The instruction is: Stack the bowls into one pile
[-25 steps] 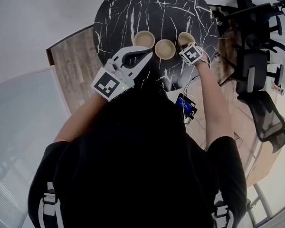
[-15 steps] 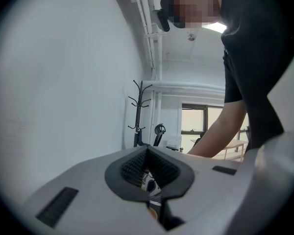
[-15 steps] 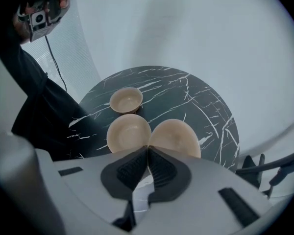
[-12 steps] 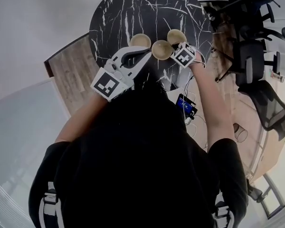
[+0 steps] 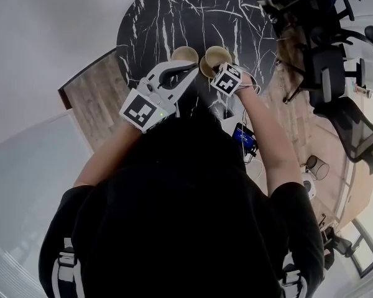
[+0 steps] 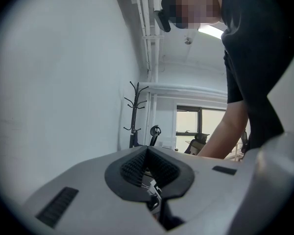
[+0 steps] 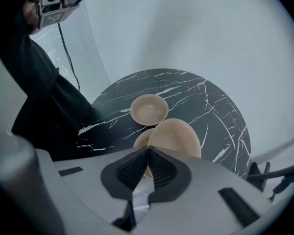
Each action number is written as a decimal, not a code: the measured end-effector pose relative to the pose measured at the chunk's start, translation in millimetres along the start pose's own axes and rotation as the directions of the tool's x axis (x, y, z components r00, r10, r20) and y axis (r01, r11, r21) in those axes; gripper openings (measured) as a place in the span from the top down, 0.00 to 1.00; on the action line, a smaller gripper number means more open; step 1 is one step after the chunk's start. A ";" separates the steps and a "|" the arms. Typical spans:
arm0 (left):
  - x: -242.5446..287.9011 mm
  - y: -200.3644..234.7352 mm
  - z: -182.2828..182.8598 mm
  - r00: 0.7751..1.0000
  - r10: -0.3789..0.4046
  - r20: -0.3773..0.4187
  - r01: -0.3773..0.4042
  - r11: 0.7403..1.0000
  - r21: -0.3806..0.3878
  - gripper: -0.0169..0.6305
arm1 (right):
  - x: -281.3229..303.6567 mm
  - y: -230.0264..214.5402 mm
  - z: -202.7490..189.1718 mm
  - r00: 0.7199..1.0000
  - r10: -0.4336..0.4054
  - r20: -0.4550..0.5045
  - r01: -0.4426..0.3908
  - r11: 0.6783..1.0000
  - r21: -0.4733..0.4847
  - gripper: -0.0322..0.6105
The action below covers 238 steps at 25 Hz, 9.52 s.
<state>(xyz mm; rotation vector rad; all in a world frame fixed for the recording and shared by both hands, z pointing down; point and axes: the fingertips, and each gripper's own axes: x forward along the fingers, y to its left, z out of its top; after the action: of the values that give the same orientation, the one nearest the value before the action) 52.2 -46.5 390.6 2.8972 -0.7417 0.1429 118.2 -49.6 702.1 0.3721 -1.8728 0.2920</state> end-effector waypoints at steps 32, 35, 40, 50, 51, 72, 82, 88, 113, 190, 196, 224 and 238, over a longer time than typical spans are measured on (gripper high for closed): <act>-30.5 11.5 -3.0 1.000 0.026 0.003 -0.026 1.000 -0.003 0.97 | 23.2 35.1 2.8 0.996 0.089 -0.010 -0.087 0.993 0.079 0.89; -34.5 15.0 -2.1 0.999 0.036 0.005 -0.036 0.999 -0.010 0.97 | 15.9 31.1 9.9 0.997 0.082 0.004 -0.082 0.992 0.092 0.89; -39.2 19.2 -1.2 0.999 0.042 0.013 -0.042 0.999 -0.007 0.97 | 7.3 20.8 31.3 0.996 0.073 0.058 -0.078 0.992 0.100 0.89; -51.3 39.7 -2.7 0.996 0.082 0.024 -0.082 0.997 -0.010 0.97 | -1.8 -10.3 65.4 0.997 0.040 0.069 -0.047 0.993 0.104 0.88; -52.5 42.1 -2.5 0.996 0.086 0.025 -0.086 0.996 -0.011 0.97 | -2.8 -11.8 69.8 0.996 0.041 0.074 -0.048 0.993 0.103 0.88; -75.3 74.4 -3.9 0.987 0.153 0.045 -0.153 0.988 -0.005 0.97 | 33.3 -39.8 95.8 0.999 0.037 0.015 -0.039 0.984 0.174 0.78; -84.8 89.1 -10.9 0.986 0.167 0.030 -0.166 0.986 -0.007 0.97 | 70.3 -50.7 91.7 0.997 0.071 -0.029 -0.063 0.972 0.226 0.71; -90.2 95.9 -13.8 0.984 0.178 0.018 -0.178 0.984 -0.012 0.97 | 90.8 -56.6 87.7 0.992 0.100 -0.074 -0.081 0.969 0.233 0.71; -90.4 102.8 -18.6 0.985 0.175 0.000 -0.175 0.985 -0.016 0.97 | 98.1 -56.7 91.9 0.978 0.187 -0.093 -0.151 0.940 0.305 0.93; 50.8 -14.4 17.9 0.996 -0.084 -0.014 0.085 0.993 0.087 0.97 | -289.2 -43.0 53.8 0.535 -0.456 0.711 0.084 0.866 0.492 0.93; 52.1 -15.6 18.8 0.989 -0.147 -0.011 0.147 0.984 0.101 0.97 | -309.8 -17.3 66.7 0.443 -0.545 0.712 0.149 0.828 0.540 0.95; 40.2 -9.3 5.0 0.981 -0.180 -0.066 0.185 0.980 0.075 0.97 | -306.2 0.2 75.4 0.413 -0.585 0.699 0.121 0.795 0.594 0.95; 43.1 -15.2 13.1 0.979 -0.202 -0.019 0.203 0.976 0.076 0.97 | -307.7 4.9 73.2 0.427 -0.588 0.687 0.134 0.792 0.595 0.95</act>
<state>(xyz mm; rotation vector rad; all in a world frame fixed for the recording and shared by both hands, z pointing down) 97.9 -55.7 381.4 3.0207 -0.4442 0.1674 145.9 -38.6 387.2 1.5070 -2.5974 0.2521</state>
